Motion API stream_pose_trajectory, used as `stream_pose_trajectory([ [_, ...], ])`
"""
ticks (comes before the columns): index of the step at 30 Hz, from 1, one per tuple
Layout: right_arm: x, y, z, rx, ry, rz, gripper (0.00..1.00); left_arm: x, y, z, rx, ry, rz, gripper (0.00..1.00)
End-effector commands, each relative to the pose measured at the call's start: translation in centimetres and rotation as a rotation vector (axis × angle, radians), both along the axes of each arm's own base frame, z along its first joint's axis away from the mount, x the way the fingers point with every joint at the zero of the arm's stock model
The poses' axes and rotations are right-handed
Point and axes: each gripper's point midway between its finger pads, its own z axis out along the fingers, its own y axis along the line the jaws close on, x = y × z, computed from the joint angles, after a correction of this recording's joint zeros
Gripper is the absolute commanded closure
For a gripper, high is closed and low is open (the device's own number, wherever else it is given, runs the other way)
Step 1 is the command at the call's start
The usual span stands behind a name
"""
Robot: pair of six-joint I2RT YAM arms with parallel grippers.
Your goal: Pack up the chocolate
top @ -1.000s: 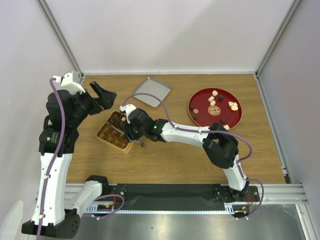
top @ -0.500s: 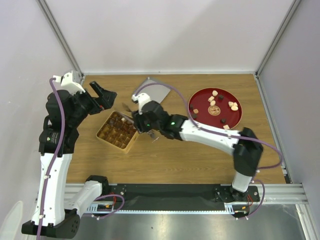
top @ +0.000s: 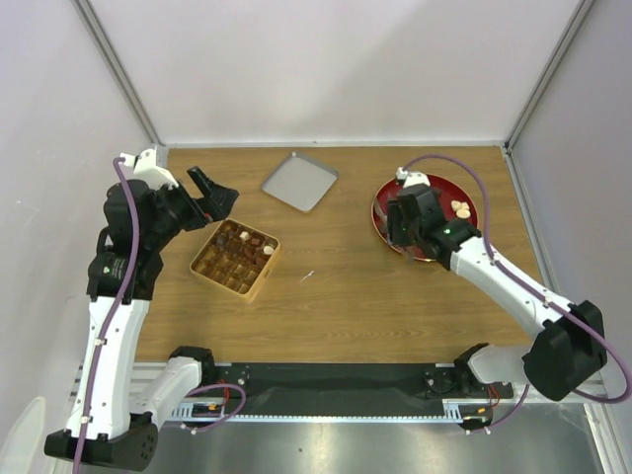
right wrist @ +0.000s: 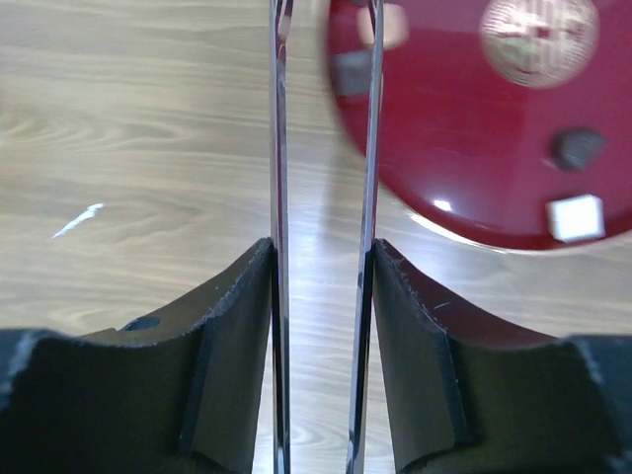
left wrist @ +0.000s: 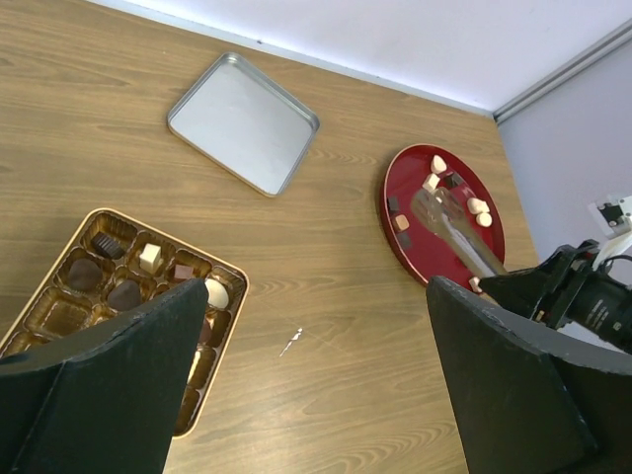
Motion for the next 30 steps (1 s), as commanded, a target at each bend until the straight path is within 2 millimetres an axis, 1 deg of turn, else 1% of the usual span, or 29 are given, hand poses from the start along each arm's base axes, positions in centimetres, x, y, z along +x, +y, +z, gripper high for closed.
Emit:
stream_pose_trajectory([
  [1, 0.6, -1.7, 0.7, 0.022, -0.021, 0.002, 0.53, 0.1, -0.4, 1.1, -0.02, -0.048, -0.019, 0.0],
  [2, 0.9, -1.8, 0.3, 0.017, -0.011, 0.0, 0.53, 0.1, -0.4, 1.0, -0.02, -0.047, -0.019, 0.0],
  [5, 1.8, -2.3, 0.0, 0.02, -0.007, -0.012, 0.53, 0.1, -0.3, 1.1, -0.015, -0.05, -0.017, 0.0],
  [8, 2.6, -2.4, -0.5, 0.026, -0.003, -0.022, 0.53, 0.0, -0.2, 1.1, -0.013, -0.048, -0.011, 0.0],
  [9, 2.9, -2.6, -1.1, 0.016, 0.007, -0.033, 0.54, 0.1, -0.2, 1.0, -0.013, -0.047, -0.011, 0.0],
  [11, 3.3, -2.5, -1.3, 0.024, 0.004, -0.032, 0.54, 0.0, -0.2, 1.0, -0.014, -0.045, -0.013, 0.0],
  [12, 3.5, -2.2, -1.6, 0.03, 0.014, -0.024, 0.54, 0.0, -0.2, 1.0, -0.013, -0.047, -0.015, 0.0],
  [19, 3.9, -1.6, -1.5, 0.057, 0.003, -0.016, 0.54, 0.0, -0.1, 0.8, -0.011, -0.043, -0.009, 0.0],
  [22, 4.1, -1.5, -1.9, 0.057, 0.007, -0.014, 0.54, 0.1, -0.2, 0.6, -0.013, -0.039, -0.011, 0.0],
  [23, 4.1, -1.4, -2.4, 0.051, 0.019, -0.014, 0.54, 0.1, -0.2, 0.5, -0.012, -0.036, -0.011, 0.0],
  [26, 4.3, -1.6, -2.9, 0.04, 0.027, -0.027, 0.55, 0.2, -0.2, 0.5, -0.014, -0.037, -0.011, 0.0],
  [30, 4.5, -1.8, -3.3, 0.028, 0.026, -0.038, 0.55, 0.2, -0.1, 0.5, -0.01, -0.038, -0.007, 0.0],
])
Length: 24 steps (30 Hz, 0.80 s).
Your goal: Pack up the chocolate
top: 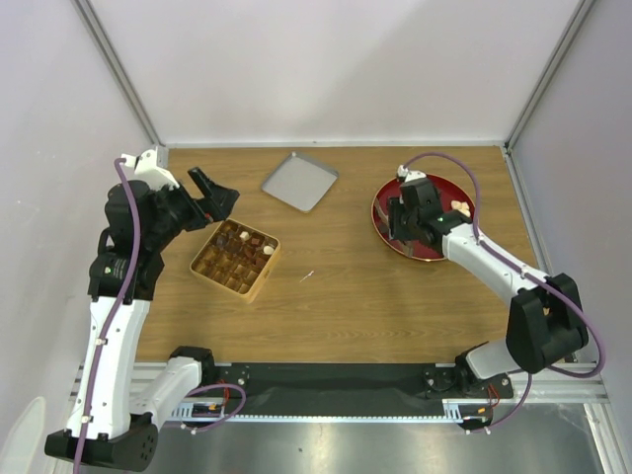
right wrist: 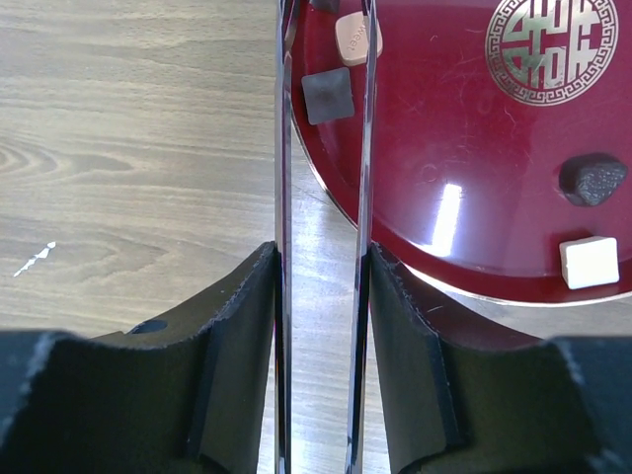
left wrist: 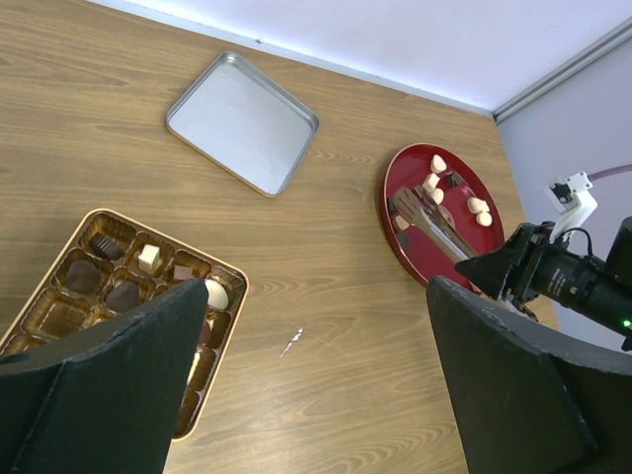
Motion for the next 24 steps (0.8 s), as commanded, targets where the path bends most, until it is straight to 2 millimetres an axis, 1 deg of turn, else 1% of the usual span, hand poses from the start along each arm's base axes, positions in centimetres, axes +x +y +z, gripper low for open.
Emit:
stream_pose_trajectory([
  [1, 1.2, 0.1, 0.7, 0.006, -0.049, -0.013, 0.55, 0.1, 0.0, 0.9, -0.009, -0.038, -0.004, 0.0],
  [10, 1.3, 0.1, -1.2, -0.014, -0.013, -0.012, 0.57, 0.1, 0.0, 0.7, -0.008, -0.032, -0.002, 0.0],
  [18, 1.5, 0.2, -1.7, -0.026, 0.007, -0.009, 0.58, 0.2, 0.0, 0.7, -0.01, -0.031, 0.0, 0.0],
  [24, 0.9, 0.4, -1.2, -0.017, 0.023, -0.008, 0.58, 0.2, 0.0, 0.7, -0.012, -0.032, -0.001, 0.0],
])
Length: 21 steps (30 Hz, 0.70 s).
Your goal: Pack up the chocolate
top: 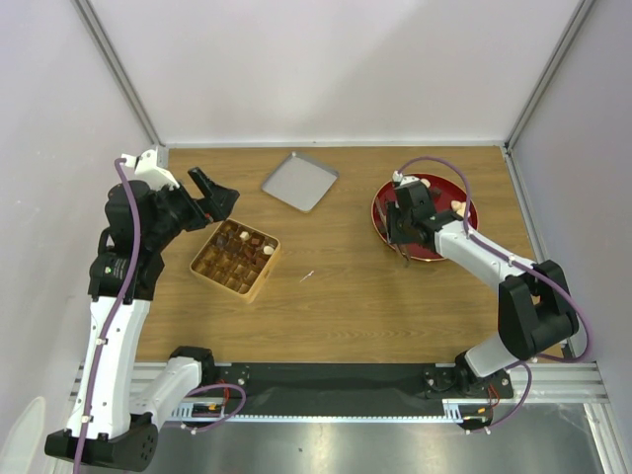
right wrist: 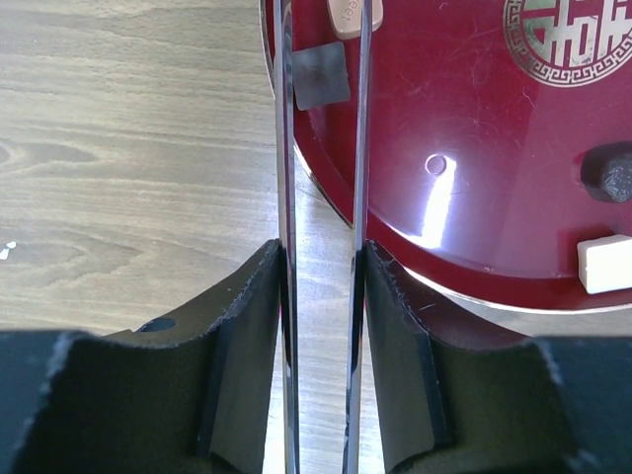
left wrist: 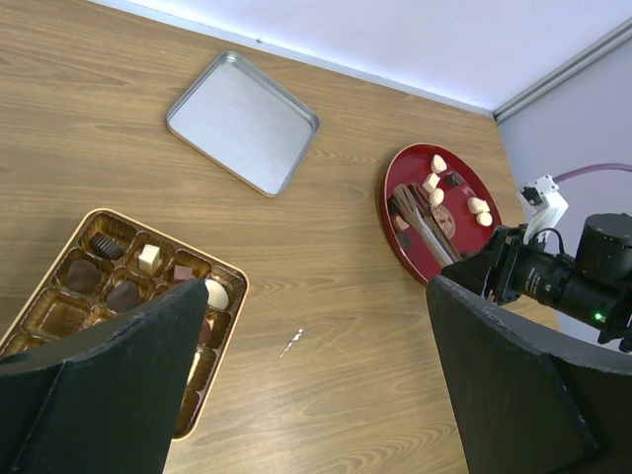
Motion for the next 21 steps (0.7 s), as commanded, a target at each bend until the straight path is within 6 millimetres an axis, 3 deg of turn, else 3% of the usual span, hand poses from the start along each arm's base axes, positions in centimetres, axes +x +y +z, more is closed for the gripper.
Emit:
stream_pose_trajectory([
  [1, 0.7, 0.4, 1.7, 0.016, -0.036, -0.012, 0.58, 0.2, 0.0, 0.9, -0.012, -0.037, -0.001, 0.0],
  [14, 1.0, 0.8, 2.3, 0.0, -0.045, -0.006, 0.56, 0.0, -0.1, 0.9, -0.019, -0.035, -0.002, 0.0],
  [18, 1.3, 0.7, 1.9, -0.02, -0.045, -0.003, 0.61, 0.0, 0.0, 0.9, -0.015, -0.038, 0.0, 0.0],
  [21, 1.8, 0.6, 3.0, -0.036, -0.069, -0.008, 0.67, 0.0, 0.0, 1.0, -0.013, -0.04, 0.002, 0.0],
])
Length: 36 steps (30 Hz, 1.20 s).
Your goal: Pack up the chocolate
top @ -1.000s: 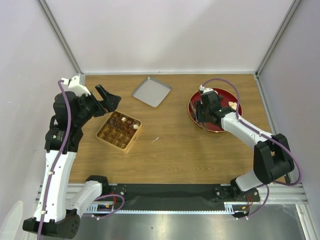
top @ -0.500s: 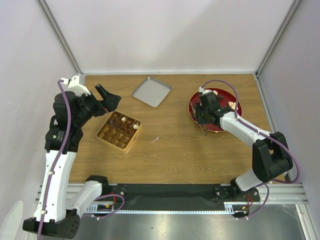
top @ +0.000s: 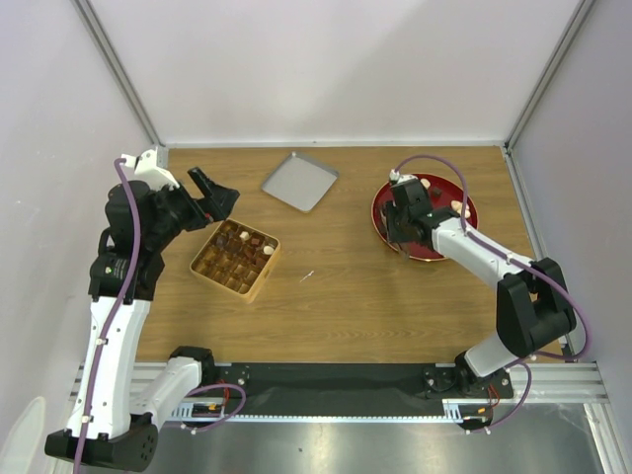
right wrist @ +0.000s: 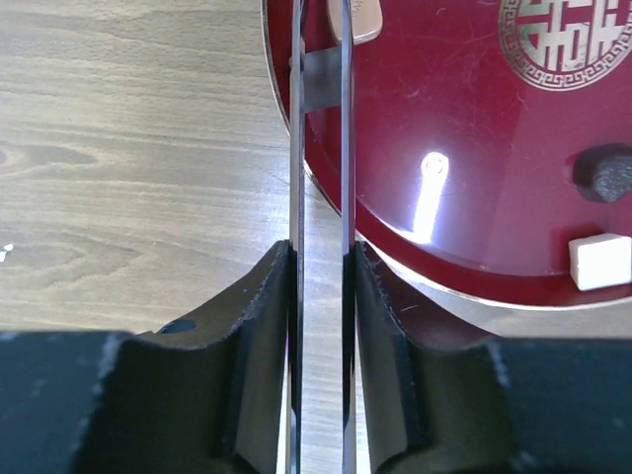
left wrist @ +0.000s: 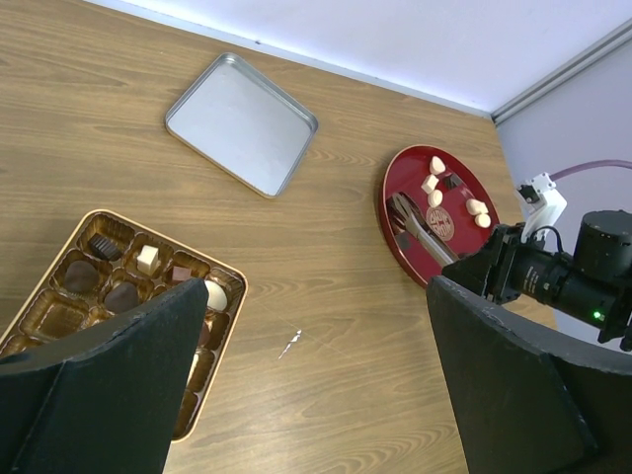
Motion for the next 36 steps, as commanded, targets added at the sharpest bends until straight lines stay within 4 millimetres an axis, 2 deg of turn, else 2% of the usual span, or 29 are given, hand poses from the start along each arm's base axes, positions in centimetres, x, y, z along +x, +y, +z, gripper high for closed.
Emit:
stream_pose_trajectory([
  [1, 1.6, 0.1, 2.8, -0.014, -0.078, -0.014, 0.68, 0.0, 0.0, 0.9, -0.007, -0.036, -0.001, 0.0],
  [4, 1.9, -0.1, 5.2, -0.03, -0.117, -0.02, 0.7, 0.0, -0.1, 1.1, -0.012, -0.036, -0.003, 0.0],
  [5, 2.1, 0.4, 6.6, -0.027, -0.145, -0.011, 0.7, 0.1, 0.0, 1.2, -0.012, -0.039, -0.002, 0.0],
  [7, 1.5, 0.8, 8.3, -0.025, -0.166, 0.005, 0.71, 0.1, 0.0, 1.5, -0.012, -0.042, -0.002, 0.0],
  [10, 0.6, 2.8, 11.1, 0.012, -0.215, 0.041, 0.72, 0.0, 0.2, 2.2, -0.002, -0.051, 0.005, 0.0],
  [13, -1.0, 6.6, 12.7, 0.108, -0.243, 0.108, 0.72, -0.4, 0.3, 3.0, 0.0, -0.07, 0.009, 0.0],
  [14, -1.2, 8.3, 13.6, 0.152, -0.276, 0.135, 0.73, -0.5, 0.3, 3.3, -0.003, -0.077, 0.009, 0.0],
  [15, -2.5, 10.6, 13.4, 0.184, -0.277, 0.184, 0.72, -0.7, 0.3, 3.6, -0.006, -0.086, 0.008, 0.0],
  [16, -3.1, 12.2, 13.4, 0.209, -0.28, 0.21, 0.73, -0.8, 0.2, 3.9, -0.009, -0.09, 0.004, 0.0],
  [17, -3.3, 13.9, 14.1, 0.259, -0.31, 0.238, 0.73, -1.1, 0.2, 4.1, -0.011, -0.097, 0.005, 0.0],
  [18, -4.5, 16.2, 14.1, 0.301, -0.305, 0.283, 0.73, -1.2, 0.2, 4.3, -0.012, -0.1, 0.005, 0.0],
  [19, -5.0, 17.7, 13.4, 0.32, -0.294, 0.313, 0.73, -1.4, 0.3, 4.7, -0.012, -0.108, 0.006, 0.0],
  [20, -5.2, 19.4, 14.0, 0.364, -0.319, 0.342, 0.73, -1.4, 0.3, 4.8, -0.015, -0.111, 0.007, 0.0],
  [21, -6.7, 21.5, 13.9, 0.386, -0.321, 0.41, 0.72, -1.7, 0.2, 5.0, -0.024, -0.115, 0.009, 0.0],
  [22, -7.0, 23.3, 13.0, 0.391, -0.308, 0.453, 0.72, -1.7, -0.1, 5.3, -0.035, -0.123, -0.008, 0.0],
  [25, -9.6, 28.2, 13.7, 0.425, -0.335, 0.584, 0.72, -2.0, -0.4, 5.5, -0.045, -0.123, -0.028, 0.0],
  [26, -9.9, 29.6, 12.7, 0.426, -0.322, 0.609, 0.72, -2.0, -0.4, 5.6, -0.044, -0.124, -0.028, 0.0],
  [28, -11.4, 31.8, 11.9, 0.448, -0.29, 0.659, 0.71, -2.3, -0.3, 5.7, -0.036, -0.131, -0.025, 0.0],
  [29, -11.4, 33.1, 11.0, 0.449, -0.268, 0.667, 0.71, -2.3, -0.2, 5.7, -0.032, -0.134, -0.018, 0.0],
  [33, -12.3, 35.7, 9.7, 0.447, -0.253, 0.707, 0.71, -2.5, -0.1, 5.7, -0.019, -0.135, -0.02, 0.0],
  [36, -12.7, 37.0, 9.2, 0.459, -0.25, 0.727, 0.71, -2.6, 0.0, 5.5, -0.009, -0.13, -0.02, 0.0],
])
